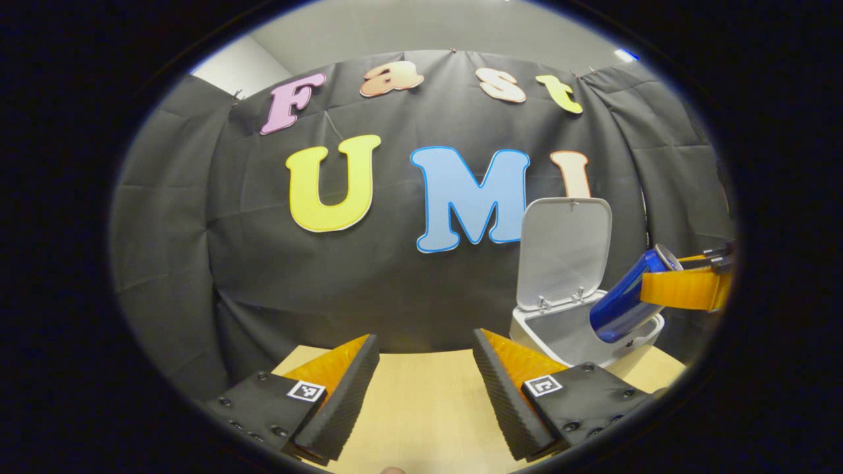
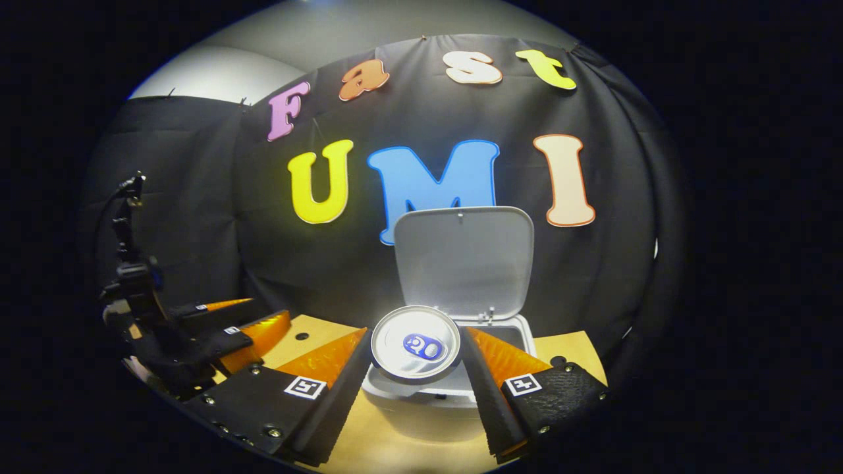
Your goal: Press the lid of the desktop garbage bin to open it, pick up the crumpled paper on the desktop and throw it into the bin, then pick up the pop can on the desktop and drop it into the bin, and finally close the garbage bin lid.
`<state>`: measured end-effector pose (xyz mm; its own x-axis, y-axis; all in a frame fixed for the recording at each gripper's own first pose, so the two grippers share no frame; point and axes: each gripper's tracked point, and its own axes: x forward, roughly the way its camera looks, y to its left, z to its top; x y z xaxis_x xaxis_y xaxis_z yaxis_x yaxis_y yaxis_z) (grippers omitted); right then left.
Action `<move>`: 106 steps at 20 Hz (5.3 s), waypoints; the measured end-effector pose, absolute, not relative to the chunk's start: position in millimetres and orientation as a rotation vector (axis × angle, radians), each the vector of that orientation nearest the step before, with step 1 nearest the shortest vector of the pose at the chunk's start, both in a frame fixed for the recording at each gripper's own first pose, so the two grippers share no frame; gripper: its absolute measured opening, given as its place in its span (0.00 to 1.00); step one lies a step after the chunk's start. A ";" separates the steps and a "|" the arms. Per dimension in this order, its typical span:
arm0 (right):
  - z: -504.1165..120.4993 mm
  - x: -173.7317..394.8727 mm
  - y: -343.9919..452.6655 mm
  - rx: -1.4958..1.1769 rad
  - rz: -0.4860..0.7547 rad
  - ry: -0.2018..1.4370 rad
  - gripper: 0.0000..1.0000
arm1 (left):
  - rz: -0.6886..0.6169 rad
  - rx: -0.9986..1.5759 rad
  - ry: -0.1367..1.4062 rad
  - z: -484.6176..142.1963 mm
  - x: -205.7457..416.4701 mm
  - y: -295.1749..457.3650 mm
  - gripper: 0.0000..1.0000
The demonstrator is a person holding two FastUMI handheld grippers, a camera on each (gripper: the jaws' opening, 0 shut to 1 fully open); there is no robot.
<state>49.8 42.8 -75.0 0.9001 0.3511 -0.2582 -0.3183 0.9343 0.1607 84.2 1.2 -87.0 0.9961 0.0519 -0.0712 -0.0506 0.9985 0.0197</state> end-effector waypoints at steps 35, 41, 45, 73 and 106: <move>-72.8 102.1 -0.5 0.147 0.196 0.273 0.86 | 0.064 0.017 0.103 -96.5 89.5 2.6 0.97; -29.9 129.3 0.6 0.133 0.193 0.175 0.86 | 0.072 0.015 0.103 -95.1 93.1 8.4 0.97; -5.5 148.7 2.0 0.134 0.185 0.119 0.86 | 0.084 0.006 0.105 -94.8 95.0 16.6 0.97; 28.7 247.0 3.7 0.082 0.114 0.037 0.85 | 0.177 -0.019 0.110 -91.7 86.3 60.8 0.97; -89.5 100.1 15.8 0.084 0.200 0.335 0.86 | 0.077 -0.016 0.067 -69.0 87.6 11.7 0.97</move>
<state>100.1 15.8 -89.5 0.9251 0.2082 -0.3175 -0.1806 0.9769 0.1145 87.6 11.7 -69.0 0.9948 0.0765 -0.0677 -0.0776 0.9969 -0.0134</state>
